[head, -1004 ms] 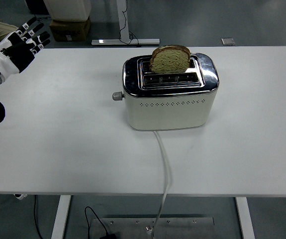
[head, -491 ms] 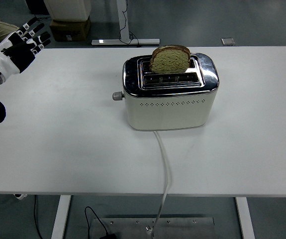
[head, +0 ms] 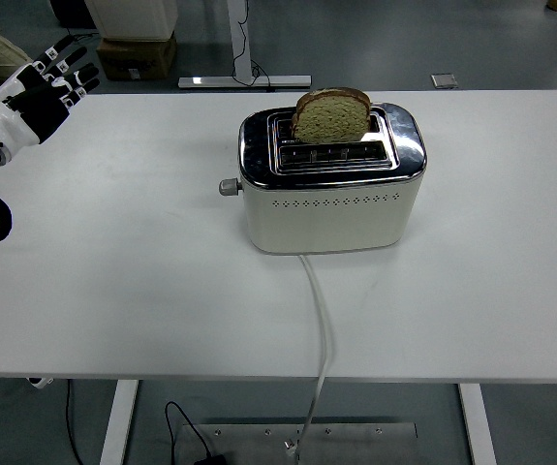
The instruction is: Press down toaster
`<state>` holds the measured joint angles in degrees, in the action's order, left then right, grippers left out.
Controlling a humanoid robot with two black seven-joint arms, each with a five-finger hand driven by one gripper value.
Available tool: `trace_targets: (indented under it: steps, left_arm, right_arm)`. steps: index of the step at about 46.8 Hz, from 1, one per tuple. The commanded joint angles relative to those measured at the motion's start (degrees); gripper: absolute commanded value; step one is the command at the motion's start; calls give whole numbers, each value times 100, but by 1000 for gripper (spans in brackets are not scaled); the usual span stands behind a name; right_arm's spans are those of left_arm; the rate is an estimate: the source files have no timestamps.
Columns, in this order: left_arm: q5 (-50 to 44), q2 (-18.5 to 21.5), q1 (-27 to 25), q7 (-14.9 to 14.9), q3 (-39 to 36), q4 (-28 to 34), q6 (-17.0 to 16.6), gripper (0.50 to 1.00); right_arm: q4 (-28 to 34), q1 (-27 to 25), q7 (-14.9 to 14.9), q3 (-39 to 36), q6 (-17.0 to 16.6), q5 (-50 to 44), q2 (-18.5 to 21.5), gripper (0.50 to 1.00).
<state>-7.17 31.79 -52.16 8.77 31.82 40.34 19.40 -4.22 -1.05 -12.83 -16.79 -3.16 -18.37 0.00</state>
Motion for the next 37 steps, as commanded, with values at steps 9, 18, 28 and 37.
trace_targets:
  steps: [9,18,28,37]
  left_arm:
    - [5,11,30,-7,-1,0,-7,1000]
    - [-4,11,65,-7,-1,0,-15,1000]
    - [-13,3,65,-7,-1,0,-24,1000]
    - [31,11,30,-15,-18,9,-50,1000]
  right_arm:
    - [0,-62,0,0,0,0,0,998]
    - [0,-62,0,0,0,0,0,998]
    - [0,-62,0,9,0,-9,0,998]
    - [0,-62,0,9,0,-9,0,998]
